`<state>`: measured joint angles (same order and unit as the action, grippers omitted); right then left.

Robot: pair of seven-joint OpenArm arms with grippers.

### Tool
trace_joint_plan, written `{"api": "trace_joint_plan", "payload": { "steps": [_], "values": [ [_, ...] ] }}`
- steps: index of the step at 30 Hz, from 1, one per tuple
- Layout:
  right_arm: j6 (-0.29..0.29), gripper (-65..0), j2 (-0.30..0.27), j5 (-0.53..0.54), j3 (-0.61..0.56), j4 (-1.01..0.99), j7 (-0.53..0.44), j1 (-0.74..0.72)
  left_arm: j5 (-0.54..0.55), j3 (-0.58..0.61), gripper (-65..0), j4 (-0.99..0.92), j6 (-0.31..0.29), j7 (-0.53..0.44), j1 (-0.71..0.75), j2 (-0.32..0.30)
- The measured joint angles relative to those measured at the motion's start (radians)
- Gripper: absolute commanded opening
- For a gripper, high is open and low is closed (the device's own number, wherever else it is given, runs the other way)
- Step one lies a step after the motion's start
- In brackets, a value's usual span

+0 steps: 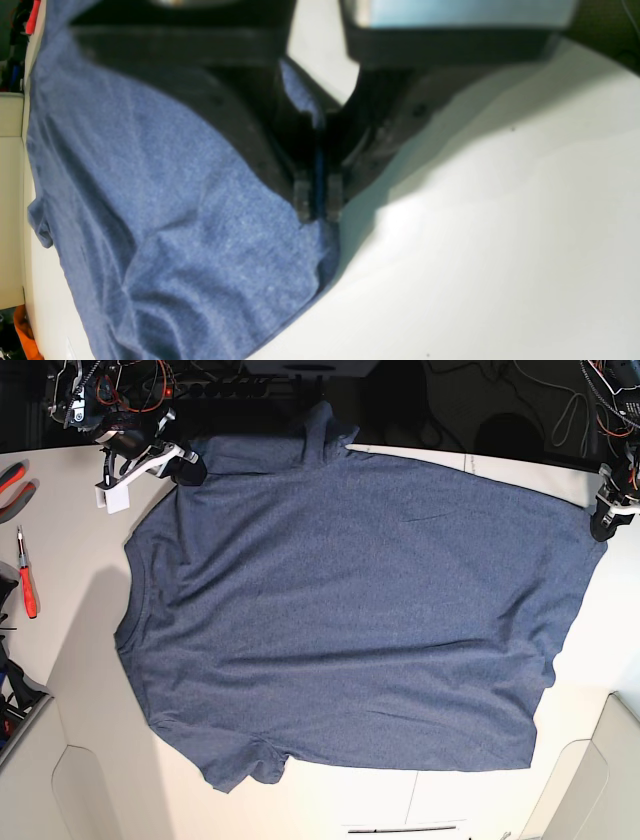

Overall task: Layout the t-shirt on the table in an organized manner, then fold the t-shirt properly
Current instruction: 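Hold both shoulder corners and pull them apart to stretch the shirt, then lift both shoulder corners and fold them over toward the hem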

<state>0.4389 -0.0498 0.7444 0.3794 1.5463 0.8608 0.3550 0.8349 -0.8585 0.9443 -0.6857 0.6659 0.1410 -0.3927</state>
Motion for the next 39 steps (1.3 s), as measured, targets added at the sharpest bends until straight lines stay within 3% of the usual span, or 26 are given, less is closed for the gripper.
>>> {"api": "trace_joint_plan", "payload": {
  "steps": [6,9,24,28,34,39],
  "values": [
    [0.003,-65.0,0.0,0.0,0.0,0.0,-0.013,0.0,0.0,0.0,-65.0,0.0,0.0,0.0,0.0,0.0],
    [0.074,-65.0,0.001,0.012,0.0,0.0,-0.019,0.0,0.0,0.0,-65.0,0.0,0.0,0.0,0.0,0.0],
    [0.073,-65.0,0.001,0.026,0.002,0.0,-0.019,0.0,0.008,0.0,-65.0,0.0,0.0,0.0,0.0,0.0],
    [0.074,-65.0,0.003,0.026,0.064,0.0,-0.018,0.0,0.079,0.0,-65.0,0.0,0.0,0.0,0.0,0.0],
    [0.089,-65.0,0.003,0.096,0.188,0.027,0.023,0.0,0.08,0.001,-65.0,0.0,-0.003,0.016,0.0,0.008],
    [0.097,-65.0,0.006,0.106,0.2,0.028,0.034,0.0,0.097,0.001,-65.0,0.0,-0.003,0.033,0.0,0.007]
  ]
}}
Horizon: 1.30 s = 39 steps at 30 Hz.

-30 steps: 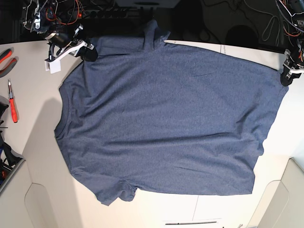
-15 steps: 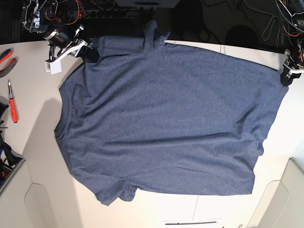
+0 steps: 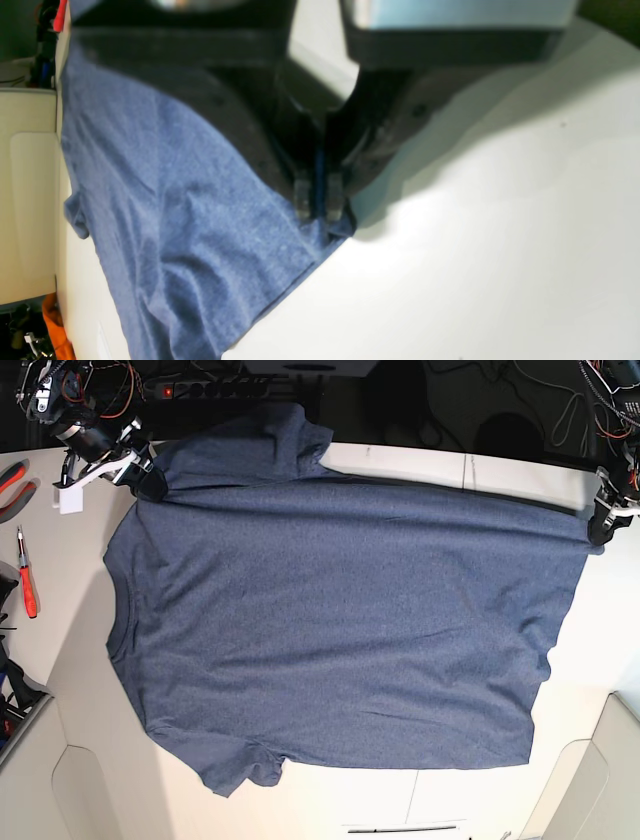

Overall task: Layout the t-shirt on the table in an organized manner, then fold the t-shirt properly
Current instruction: 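Lift both shoulder corners and fold them over toward the hem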

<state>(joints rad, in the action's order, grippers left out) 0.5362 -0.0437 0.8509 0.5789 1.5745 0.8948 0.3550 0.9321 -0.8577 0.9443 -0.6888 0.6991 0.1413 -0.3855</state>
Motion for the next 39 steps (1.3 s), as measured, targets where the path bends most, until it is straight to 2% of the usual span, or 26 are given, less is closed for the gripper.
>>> {"api": "trace_joint_plan", "payload": {
  "steps": [5,18,22,26,29,34,36,39],
  "values": [
    [0.007,-65.0,0.0,0.043,0.0,0.0,0.019,0.006,0.085,0.0,-65.0,0.0,0.0,0.061,0.007,-0.003],
    [0.018,-65.0,0.0,0.077,0.002,0.005,0.035,0.022,0.282,0.0,-65.0,0.0,0.003,0.196,0.047,-0.003],
    [0.03,-65.0,0.0,0.099,0.002,0.005,0.035,0.016,0.284,0.0,-65.0,0.0,0.003,0.195,0.04,-0.002],
    [0.033,-65.0,0.0,0.09,0.003,0.005,0.039,-0.045,0.271,-0.001,-65.0,0.0,0.003,0.205,-0.03,-0.002],
    [0.036,-65.0,0.0,0.054,0.003,0.006,0.03,-0.114,0.194,-0.001,-65.0,0.001,0.004,0.198,-0.094,-0.002],
    [0.035,-65.0,0.0,-0.011,0.003,0.006,-0.002,-0.188,0.097,0.0,-65.0,0.002,0.003,0.094,-0.137,-0.002],
    [0.038,-65.0,0.002,-0.037,0.003,0.006,-0.028,-0.217,0.058,0.0,-65.0,0.002,0.003,0.085,-0.151,-0.002],
    [0.041,-65.0,0.003,-0.085,0.003,0.006,-0.058,-0.265,0.045,0.015,-65.0,0.002,0.003,0.078,-0.182,-0.003]
  ]
}}
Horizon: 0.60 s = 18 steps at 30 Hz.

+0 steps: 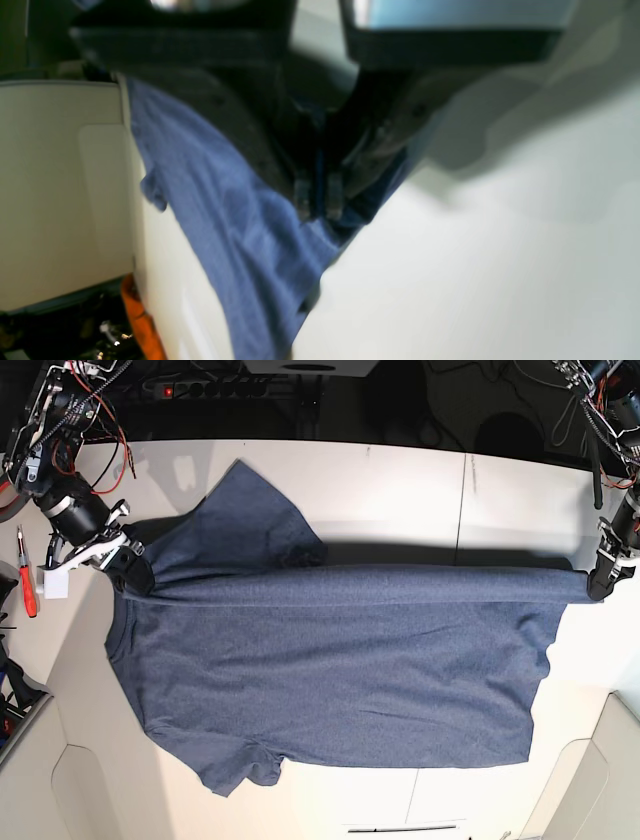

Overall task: Layout the t-shirt on the table in an organized manner, then fold the t-shirt properly
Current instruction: 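Lift both shoulder corners and fold them over toward the hem, then lower the folded edge onto the shirt and open the right gripper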

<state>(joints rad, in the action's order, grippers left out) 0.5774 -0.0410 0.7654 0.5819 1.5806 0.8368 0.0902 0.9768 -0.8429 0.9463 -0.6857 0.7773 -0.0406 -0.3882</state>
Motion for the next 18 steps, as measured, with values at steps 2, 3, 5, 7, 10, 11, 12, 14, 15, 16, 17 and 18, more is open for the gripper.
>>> {"api": "trace_joint_plan", "payload": {
  "steps": [2,3,5,7,10,11,12,14,15,16,17,18],
  "values": [
    [-0.001,-65.0,0.0,-0.031,-0.001,-0.002,-0.006,-0.021,-0.027,0.049,-65.0,0.0,0.0,-0.017,-0.02,-0.003],
    [-0.005,-65.0,-0.002,-0.046,-0.004,-0.006,-0.012,-0.027,-0.063,0.085,-65.0,0.0,0.0,-0.035,-0.027,-0.005],
    [-0.01,-65.0,-0.003,-0.071,-0.021,-0.026,-0.041,-0.036,-0.132,0.167,-65.0,0.0,0.001,-0.108,-0.035,-0.005],
    [-0.013,-65.0,-0.003,-0.105,-0.05,-0.05,-0.09,-0.038,-0.192,0.239,-65.0,0.0,0.002,-0.17,-0.04,-0.003],
    [-0.02,-65.0,-0.003,-0.167,-0.103,-0.084,-0.133,-0.038,-0.263,0.309,-65.0,0.0,-0.001,-0.206,-0.057,-0.002],
    [-0.02,-65.0,-0.003,-0.185,-0.118,-0.094,-0.143,-0.038,-0.289,0.32,-65.0,0.0,-0.001,-0.218,-0.063,-0.002],
    [-0.02,-65.0,-0.003,-0.2,-0.133,-0.105,-0.149,-0.041,-0.301,0.326,-65.0,0.0,0.0,-0.228,-0.069,-0.003],
    [-0.021,-65.0,-0.003,-0.23,-0.153,-0.13,-0.149,-0.059,-0.327,0.326,-65.0,0.0,0.0,-0.24,-0.082,-0.003],
    [-0.021,-65.0,-0.003,-0.24,-0.159,-0.139,-0.149,-0.071,-0.338,0.326,-65.0,0.0,0.0,-0.24,-0.086,-0.005],
    [-0.021,-65.0,-0.003,-0.245,-0.162,-0.147,-0.15,-0.084,-0.349,0.326,-65.0,0.0,0.0,-0.24,-0.09,-0.005],
    [-0.024,-65.0,-0.003,-0.257,-0.163,-0.151,-0.154,-0.097,-0.356,0.326,-65.0,0.0,0.0,-0.24,-0.093,-0.005],
    [-0.031,-65.0,-0.003,-0.267,-0.163,-0.154,-0.155,-0.109,-0.364,0.326,-65.0,0.0,0.0,-0.242,-0.095,-0.005]
  ]
}}
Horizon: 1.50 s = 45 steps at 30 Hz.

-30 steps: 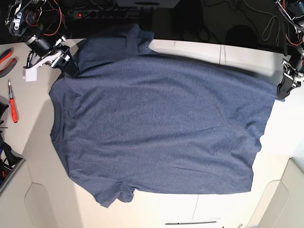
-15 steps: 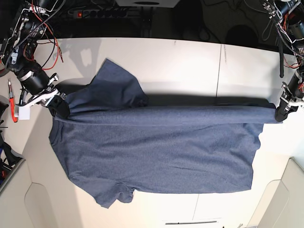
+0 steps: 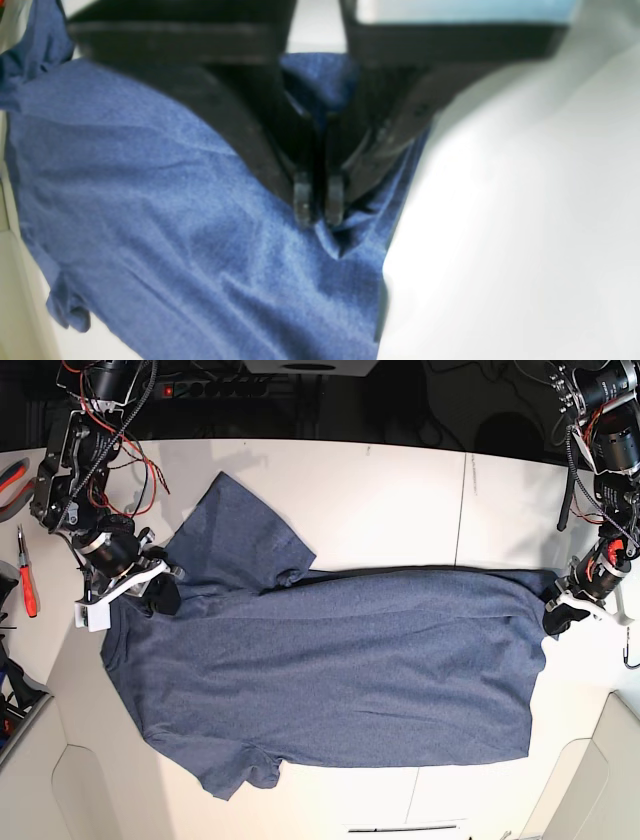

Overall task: Layout the t-shirt on the table in an organized manner, then fold the t-shirt properly
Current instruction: 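Lower the folded edge onto the shirt and open the right gripper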

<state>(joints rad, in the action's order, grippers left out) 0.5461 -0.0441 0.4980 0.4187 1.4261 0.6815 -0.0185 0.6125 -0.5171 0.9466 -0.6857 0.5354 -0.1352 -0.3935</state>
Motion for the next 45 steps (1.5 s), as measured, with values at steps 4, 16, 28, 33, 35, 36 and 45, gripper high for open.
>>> {"api": "trace_joint_plan", "payload": {
  "steps": [4,16,28,33,35,36,45],
  "values": [
    [-0.013,-65.0,-0.001,-0.046,0.0,-0.003,-0.007,-0.029,-0.089,0.0,-65.0,0.0,0.02,0.001,0.0,0.0],
    [-0.064,-65.0,-0.003,-0.113,0.0,-0.004,-0.008,-0.035,-0.118,0.0,-65.0,0.0,0.023,0.015,0.005,-0.002],
    [-0.147,-38.9,-0.002,-0.142,0.0,-0.004,-0.034,-0.035,-0.116,0.0,-45.1,0.0,0.023,0.078,0.005,-0.003],
    [-0.147,-38.3,-0.003,-0.166,0.0,-0.004,-0.08,-0.04,-0.116,0.0,-45.0,0.0,0.023,0.078,0.005,-0.002],
    [-0.147,-38.3,-0.003,-0.167,0.0,-0.004,-0.08,-0.044,-0.115,0.0,-45.0,0.0,0.023,0.078,0.005,-0.003],
    [-0.147,-38.3,-0.003,-0.167,0.0,-0.004,-0.08,-0.046,-0.115,0.0,-45.0,0.0,0.023,0.078,0.005,-0.003],
    [-0.127,-38.5,-0.003,-0.093,0.017,0.101,-0.011,-0.016,-0.089,0.0,-44.9,0.0,0.023,0.078,0.008,-0.003]
  ]
}}
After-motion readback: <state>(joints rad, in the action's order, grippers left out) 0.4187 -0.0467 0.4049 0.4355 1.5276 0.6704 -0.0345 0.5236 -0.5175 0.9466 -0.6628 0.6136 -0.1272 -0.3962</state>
